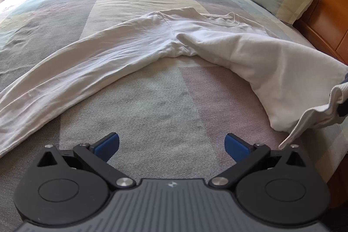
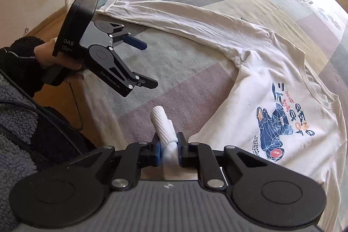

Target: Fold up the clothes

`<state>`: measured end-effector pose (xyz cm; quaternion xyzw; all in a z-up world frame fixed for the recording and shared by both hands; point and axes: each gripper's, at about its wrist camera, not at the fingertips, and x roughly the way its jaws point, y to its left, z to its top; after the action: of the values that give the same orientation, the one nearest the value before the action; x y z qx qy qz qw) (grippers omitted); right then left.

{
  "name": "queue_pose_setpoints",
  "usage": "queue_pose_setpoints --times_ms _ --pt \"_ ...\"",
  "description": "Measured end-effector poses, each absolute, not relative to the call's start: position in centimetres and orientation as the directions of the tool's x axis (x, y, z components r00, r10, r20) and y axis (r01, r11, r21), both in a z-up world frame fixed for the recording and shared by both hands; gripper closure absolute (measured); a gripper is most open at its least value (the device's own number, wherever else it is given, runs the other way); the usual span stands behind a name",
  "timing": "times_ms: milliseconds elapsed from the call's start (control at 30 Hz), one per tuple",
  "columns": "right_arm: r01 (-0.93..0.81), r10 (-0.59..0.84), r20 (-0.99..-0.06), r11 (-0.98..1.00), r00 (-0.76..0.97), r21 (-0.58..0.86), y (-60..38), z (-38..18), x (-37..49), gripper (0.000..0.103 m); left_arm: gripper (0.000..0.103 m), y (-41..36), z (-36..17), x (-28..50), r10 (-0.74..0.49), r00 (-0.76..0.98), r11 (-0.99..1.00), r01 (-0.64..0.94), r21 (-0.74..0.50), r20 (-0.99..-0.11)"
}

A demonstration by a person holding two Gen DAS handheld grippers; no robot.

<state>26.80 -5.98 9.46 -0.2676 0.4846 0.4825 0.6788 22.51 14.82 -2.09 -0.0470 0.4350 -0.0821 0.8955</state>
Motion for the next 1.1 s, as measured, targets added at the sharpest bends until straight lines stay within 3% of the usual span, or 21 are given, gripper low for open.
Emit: queue_pose_setpoints --times_ms 133,333,400,467,600,733,867,1100 --pt "-0.910 0.427 -0.902 0.395 0.060 0.127 -7.2 9.7 25.4 0.084 0.001 13.5 -1.8 21.2 -0.194 0.614 0.981 0.128 -0.146 -0.765" --pt "-0.917 0.485 -0.868 0.385 0.109 0.101 -9.6 9.8 22.8 0.067 0.001 11.3 -1.9 18.5 -0.184 0.635 0.982 0.153 -0.112 -0.750" --pt "-0.911 0.527 -0.838 0.401 0.144 0.096 -10.7 9.7 22.1 0.058 0.001 10.4 -2.2 17.6 -0.175 0.643 0.982 0.164 -0.089 -0.745" --pt "-0.897 0.589 -0.786 0.430 0.191 0.105 -12.2 9.6 21.5 0.039 0.001 9.5 -2.5 16.6 -0.172 0.656 0.981 0.180 -0.068 -0.735" --pt "-0.834 0.704 -0.645 0.520 0.297 0.184 -15.9 8.7 20.6 0.028 0.001 7.5 -3.2 14.7 -0.174 0.683 0.975 0.221 -0.026 -0.709" --pt "-0.726 0.738 -0.521 0.625 0.429 0.287 -20.4 6.6 19.5 0.002 0.001 5.2 -3.8 12.7 -0.194 0.709 0.962 0.272 0.009 -0.678" --pt "-0.599 0.677 -0.512 0.725 0.529 0.341 -23.8 2.9 18.4 0.000 0.001 3.0 -4.4 11.5 -0.222 0.725 0.946 0.323 0.038 -0.652" --pt "-0.417 0.366 -0.619 0.907 0.695 0.068 -24.2 -3.1 17.0 0.000 0.001 0.9 -3.5 12.4 -0.180 0.796 0.934 0.322 0.153 -0.578"
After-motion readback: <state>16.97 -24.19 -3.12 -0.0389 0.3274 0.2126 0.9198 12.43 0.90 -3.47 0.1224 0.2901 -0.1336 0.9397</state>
